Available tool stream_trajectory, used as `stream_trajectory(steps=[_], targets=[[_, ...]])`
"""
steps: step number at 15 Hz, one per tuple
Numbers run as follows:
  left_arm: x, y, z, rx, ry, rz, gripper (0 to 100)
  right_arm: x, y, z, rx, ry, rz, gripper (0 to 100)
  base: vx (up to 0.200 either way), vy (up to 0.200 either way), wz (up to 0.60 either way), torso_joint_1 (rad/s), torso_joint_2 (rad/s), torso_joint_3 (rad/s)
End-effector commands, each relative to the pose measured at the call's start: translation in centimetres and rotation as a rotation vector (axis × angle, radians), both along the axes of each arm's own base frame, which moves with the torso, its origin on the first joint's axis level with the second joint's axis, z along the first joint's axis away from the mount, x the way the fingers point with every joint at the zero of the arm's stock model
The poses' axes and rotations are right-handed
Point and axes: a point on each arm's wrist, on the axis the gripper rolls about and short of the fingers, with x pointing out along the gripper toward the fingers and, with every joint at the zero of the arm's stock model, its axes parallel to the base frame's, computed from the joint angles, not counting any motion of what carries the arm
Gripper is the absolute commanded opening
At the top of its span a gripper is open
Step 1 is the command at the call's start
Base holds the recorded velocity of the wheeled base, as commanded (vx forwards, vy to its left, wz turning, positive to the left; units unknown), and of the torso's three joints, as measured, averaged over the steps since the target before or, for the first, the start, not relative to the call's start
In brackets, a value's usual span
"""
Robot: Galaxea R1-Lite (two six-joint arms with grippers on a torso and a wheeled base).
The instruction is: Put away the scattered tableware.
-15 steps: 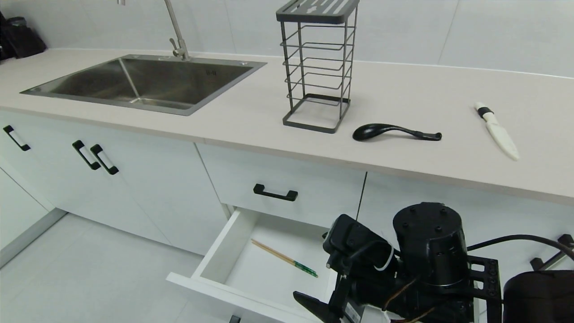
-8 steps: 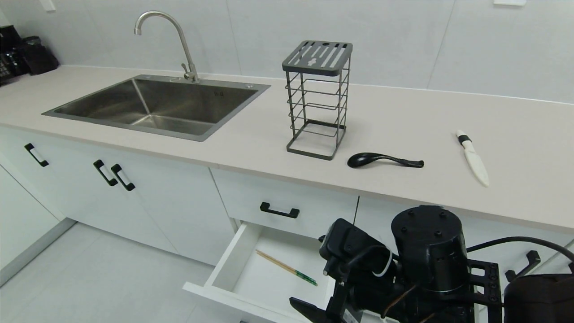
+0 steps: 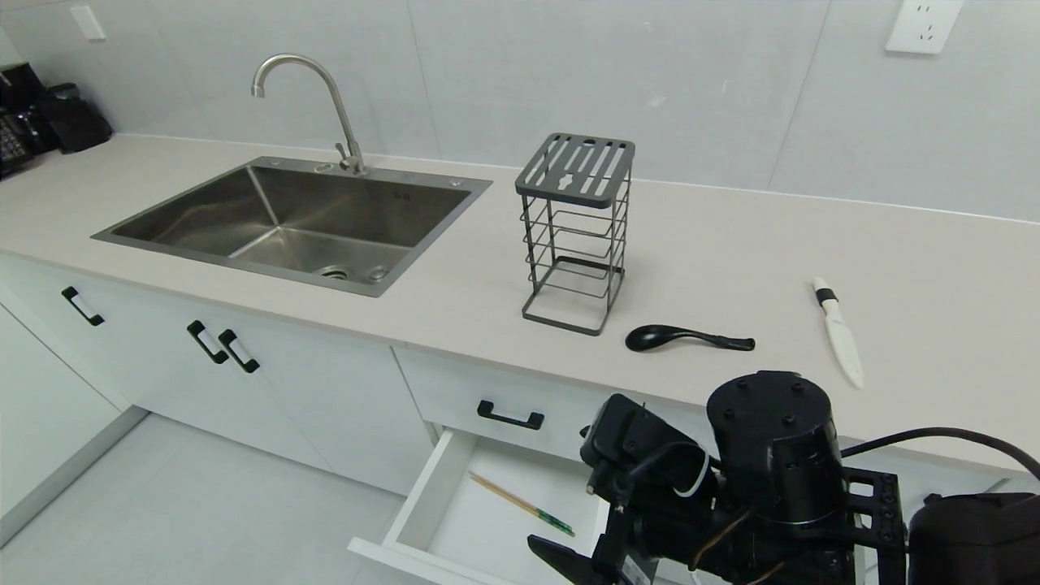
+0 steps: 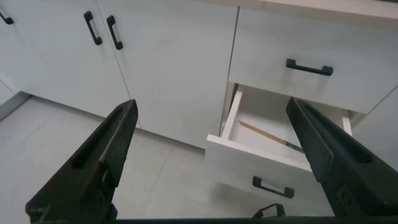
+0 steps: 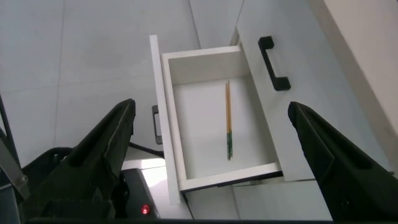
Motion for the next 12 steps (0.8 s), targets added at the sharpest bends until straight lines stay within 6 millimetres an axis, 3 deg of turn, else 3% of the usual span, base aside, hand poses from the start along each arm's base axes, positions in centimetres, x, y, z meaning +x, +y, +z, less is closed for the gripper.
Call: stream_trajectory(steps=[1,7,10,12], targets=[[0.0,0.0,0.0,0.0,0.0,0.001,100,0.0,0.0,-0.1,-0.002,0.001,0.001,100,0.0,0.0,0.0,0.286,-0.55,-0.276],[0.0,0.0,0.0,0.0,0.0,0.001,100,0.3,0.3,-0.9,-0.01,0.041,0.063,100,0.0,0.0,0.0,0.3,-0.58,-0.281],[0.0,0.0,0.0,0.0,0.0,0.001,100,1.4,-0.6,-1.4,-0.044,0.122,0.135,100,0.0,0.0,0.0,0.281,-0.55,-0.268],[0.0,0.0,0.0,0.0,0.0,0.001,100,2.5,-1.3,-2.8,-0.093,0.155,0.116,100,0.0,0.0,0.0,0.22,-0.41,-0.195]])
